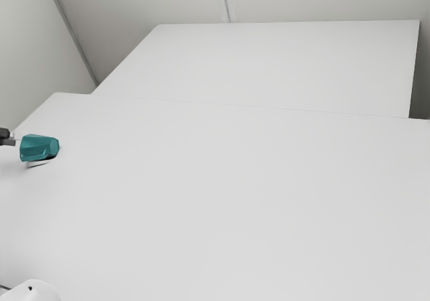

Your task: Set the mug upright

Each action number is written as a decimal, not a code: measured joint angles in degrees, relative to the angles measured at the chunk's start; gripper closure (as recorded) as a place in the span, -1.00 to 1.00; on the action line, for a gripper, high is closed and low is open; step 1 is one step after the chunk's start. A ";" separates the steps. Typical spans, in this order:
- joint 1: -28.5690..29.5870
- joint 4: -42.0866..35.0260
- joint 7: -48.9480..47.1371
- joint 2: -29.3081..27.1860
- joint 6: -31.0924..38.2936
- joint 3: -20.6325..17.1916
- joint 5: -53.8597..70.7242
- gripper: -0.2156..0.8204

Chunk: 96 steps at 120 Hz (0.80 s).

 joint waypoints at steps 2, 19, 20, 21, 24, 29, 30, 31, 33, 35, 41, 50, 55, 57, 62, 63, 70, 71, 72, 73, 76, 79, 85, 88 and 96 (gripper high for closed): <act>0.03 -0.03 0.06 0.12 0.18 -0.14 -0.01 -0.58; 0.42 -0.26 0.49 1.22 1.54 -0.99 -0.05 -0.58; 0.45 -0.27 0.51 1.32 1.63 -1.13 -0.05 -0.58; 0.48 -0.28 0.53 1.42 1.71 -1.28 -0.05 -0.58; 0.54 -0.29 0.59 1.72 1.98 -1.63 -0.06 -0.58; 0.60 -0.36 0.69 2.22 2.45 -2.14 -0.06 -0.58; 0.61 -0.38 0.71 2.32 2.54 -2.24 -0.06 -0.58; 0.61 -0.39 0.73 2.40 2.63 -2.33 -0.06 -0.58; 0.62 -0.42 0.76 2.55 2.80 -2.48 -0.07 -0.58; 0.61 -0.44 0.80 2.66 2.96 -2.62 -0.07 -0.58; 0.58 -0.52 0.89 2.85 3.37 -3.09 -0.07 -0.58; 0.56 -0.73 1.02 2.94 3.82 -3.82 -0.07 -0.58; 0.56 -1.06 1.08 2.95 4.01 -3.97 -0.07 -0.58; 0.56 -1.19 1.10 2.96 4.07 -4.03 -0.07 -0.58; 0.56 -1.76 1.16 2.96 4.18 -4.11 -0.07 -0.58; 0.56 -1.89 1.17 2.96 4.20 -4.12 -0.07 -0.58; 0.58 -2.66 1.24 2.97 4.22 -4.14 -0.07 -0.58; 0.59 -2.73 1.25 2.97 4.21 -4.14 -0.07 -0.58; 0.60 -2.79 1.26 2.97 4.20 -4.15 -0.07 -0.58; 0.61 -2.85 1.27 2.97 4.19 -4.15 -0.08 -0.58; 0.63 -2.99 1.31 2.97 4.11 -4.32 -0.08 -0.58; 0.63 -3.04 1.34 2.97 4.03 -4.52 -0.08 -0.55; 0.65 -3.10 1.39 2.97 3.87 -4.87 -0.08 -0.33; 0.74 -3.11 1.42 2.97 3.80 -5.10 -0.10 -0.20; 0.98 -3.13 1.49 2.75 3.62 -5.92 -0.09 0.15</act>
